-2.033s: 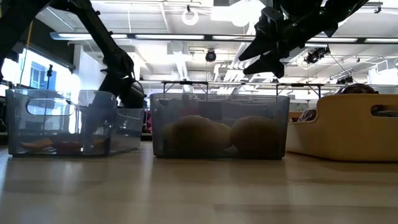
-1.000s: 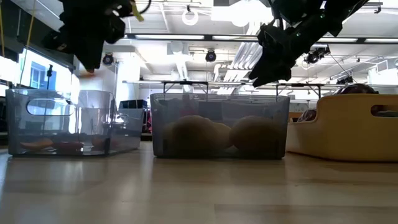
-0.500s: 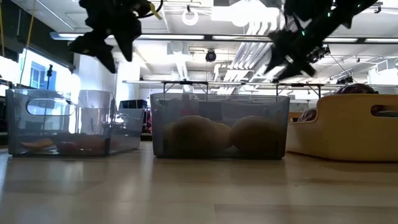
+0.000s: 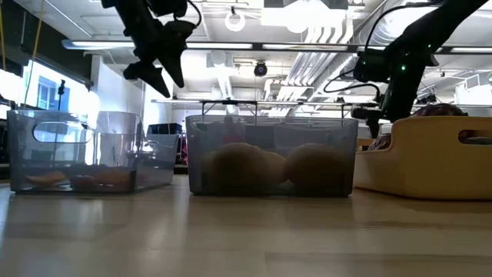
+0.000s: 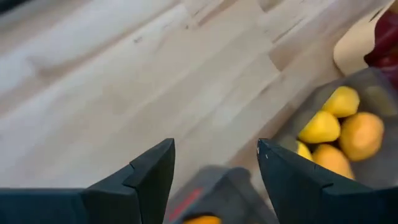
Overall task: Sort produce into baskets
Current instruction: Put the yellow chili pepper into the left black bin
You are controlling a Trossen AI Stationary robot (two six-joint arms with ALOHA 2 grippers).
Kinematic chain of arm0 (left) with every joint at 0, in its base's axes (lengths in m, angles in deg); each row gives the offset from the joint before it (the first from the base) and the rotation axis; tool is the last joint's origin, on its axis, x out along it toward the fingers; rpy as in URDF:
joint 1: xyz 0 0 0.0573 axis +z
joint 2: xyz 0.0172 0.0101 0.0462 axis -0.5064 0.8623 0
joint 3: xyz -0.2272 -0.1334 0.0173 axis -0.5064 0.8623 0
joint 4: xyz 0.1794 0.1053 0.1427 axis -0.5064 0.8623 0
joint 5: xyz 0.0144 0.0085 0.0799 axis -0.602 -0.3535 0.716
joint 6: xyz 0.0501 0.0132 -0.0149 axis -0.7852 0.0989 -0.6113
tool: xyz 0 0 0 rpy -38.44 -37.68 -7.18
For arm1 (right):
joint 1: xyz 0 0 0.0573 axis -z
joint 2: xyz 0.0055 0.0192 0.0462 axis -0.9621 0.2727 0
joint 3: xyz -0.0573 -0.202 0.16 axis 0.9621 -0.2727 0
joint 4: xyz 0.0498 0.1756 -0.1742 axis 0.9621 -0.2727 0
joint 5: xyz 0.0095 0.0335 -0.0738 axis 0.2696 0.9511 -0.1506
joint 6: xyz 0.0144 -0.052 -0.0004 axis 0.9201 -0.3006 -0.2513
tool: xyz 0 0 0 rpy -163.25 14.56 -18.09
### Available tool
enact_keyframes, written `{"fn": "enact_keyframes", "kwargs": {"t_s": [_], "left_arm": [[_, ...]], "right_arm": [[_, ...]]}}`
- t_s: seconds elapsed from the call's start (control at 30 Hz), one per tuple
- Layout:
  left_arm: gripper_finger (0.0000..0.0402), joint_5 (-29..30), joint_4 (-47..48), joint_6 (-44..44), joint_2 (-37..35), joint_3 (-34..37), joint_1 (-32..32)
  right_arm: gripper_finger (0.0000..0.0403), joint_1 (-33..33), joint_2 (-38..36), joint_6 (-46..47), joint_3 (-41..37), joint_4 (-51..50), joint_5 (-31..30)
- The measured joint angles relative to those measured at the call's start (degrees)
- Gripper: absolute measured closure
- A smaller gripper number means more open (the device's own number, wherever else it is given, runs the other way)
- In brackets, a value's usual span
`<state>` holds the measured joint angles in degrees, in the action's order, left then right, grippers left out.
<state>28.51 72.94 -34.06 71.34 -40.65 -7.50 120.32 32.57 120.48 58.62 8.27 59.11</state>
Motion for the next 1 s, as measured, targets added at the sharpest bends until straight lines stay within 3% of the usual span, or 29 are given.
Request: {"fn": "enact_keyframes", "kwargs": {"t_s": [0.37,0.77,0.9,1.0], "left_arm": [[0.0185,-1.95,0.11,-21.87,0.00,0.00,7.97],[0.0185,-2.03,0.12,-30.53,0.00,0.00,13.38],[0.0185,-2.01,0.11,-31.81,0.00,0.00,15.35],[0.0185,-2.03,-0.30,-31.85,0.00,0.00,17.25]], "right_arm": [[0.0187,0.75,8.42,23.34,0.02,-6.96,-2.41],[0.0191,0.56,18.08,30.13,0.39,-1.85,-2.86],[0.0231,-0.18,18.80,30.79,0.34,-2.60,-3.55],[0.0300,-0.93,18.28,30.02,0.19,-2.82,-3.63]]}}
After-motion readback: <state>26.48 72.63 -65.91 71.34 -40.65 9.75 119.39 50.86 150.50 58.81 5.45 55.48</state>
